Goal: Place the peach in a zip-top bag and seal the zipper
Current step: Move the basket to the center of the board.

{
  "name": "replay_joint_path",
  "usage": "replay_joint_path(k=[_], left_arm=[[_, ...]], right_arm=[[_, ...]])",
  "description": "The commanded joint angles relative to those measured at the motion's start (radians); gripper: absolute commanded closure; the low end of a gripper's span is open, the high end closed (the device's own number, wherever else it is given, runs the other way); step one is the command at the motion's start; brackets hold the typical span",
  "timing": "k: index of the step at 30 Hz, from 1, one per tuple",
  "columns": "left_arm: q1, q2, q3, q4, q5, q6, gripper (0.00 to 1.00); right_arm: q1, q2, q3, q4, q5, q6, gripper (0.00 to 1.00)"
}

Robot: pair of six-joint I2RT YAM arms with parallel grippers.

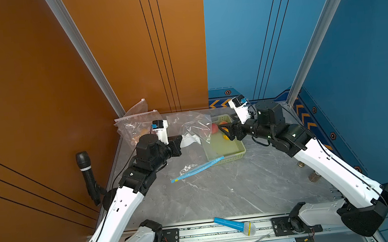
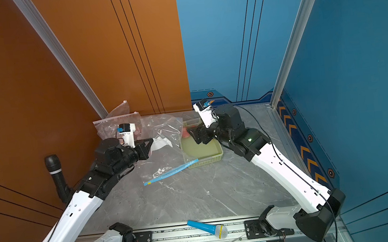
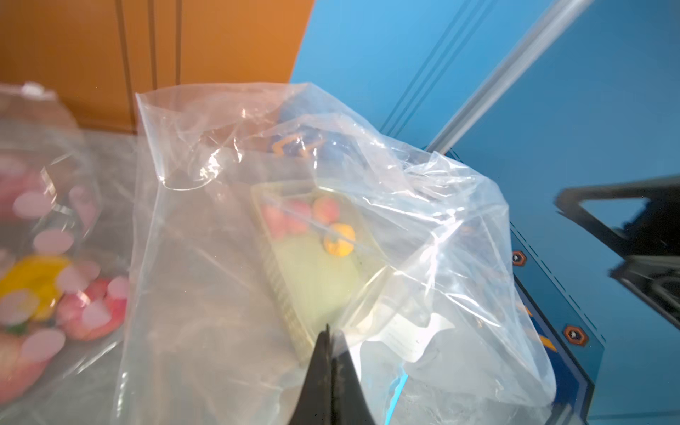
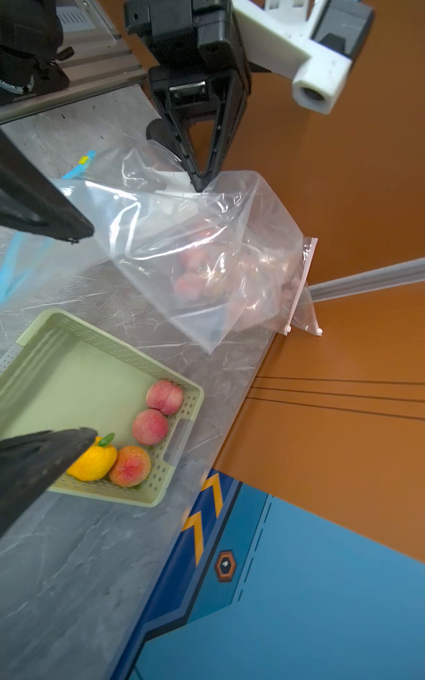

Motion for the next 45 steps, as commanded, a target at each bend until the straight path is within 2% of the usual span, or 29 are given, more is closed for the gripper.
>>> replay_joint_path(k=[1,7,12,16,19,27,41,45], left_arm=[[0.030,-0.045,-0.082,0.098,0.016,-0.278,1.00],[0.073,-0.136,-0.204,0.165,-0.046,-0.511,1.00],[0.085,-0.195,-0.329,0.302,-0.055,-0.723,1.00],[0.086,-0.216,-0.355,0.328,-0.044,-0.764,1.00],[0.089,-0.226,-0.348,0.331,-0.034,-0.758,1.00],[0.094,-0.230,-0.347,0.387,-0.015,-0.771,1.00],[0.090,-0.216,-0.329,0.529,0.016,-0.862,1.00],[0.073,-0.210,-0.311,0.529,0.012,-0.856,1.00]], right_arm=[[-0.023,-0.067,-0.085,0.074,0.012,0.244,0.16],[-0.040,-0.149,-0.391,0.245,0.004,0.535,0.16],[0.021,-0.217,-0.654,0.487,0.049,0.743,0.16],[0.085,-0.211,-0.761,0.623,0.113,0.834,0.17],[0.137,-0.184,-0.792,0.659,0.132,0.881,0.22],[0.143,-0.102,-0.809,0.750,0.049,0.954,0.29],[0.115,0.147,-0.849,1.256,-0.120,1.199,0.38],[0.116,0.185,-0.850,1.317,-0.122,1.216,0.39]])
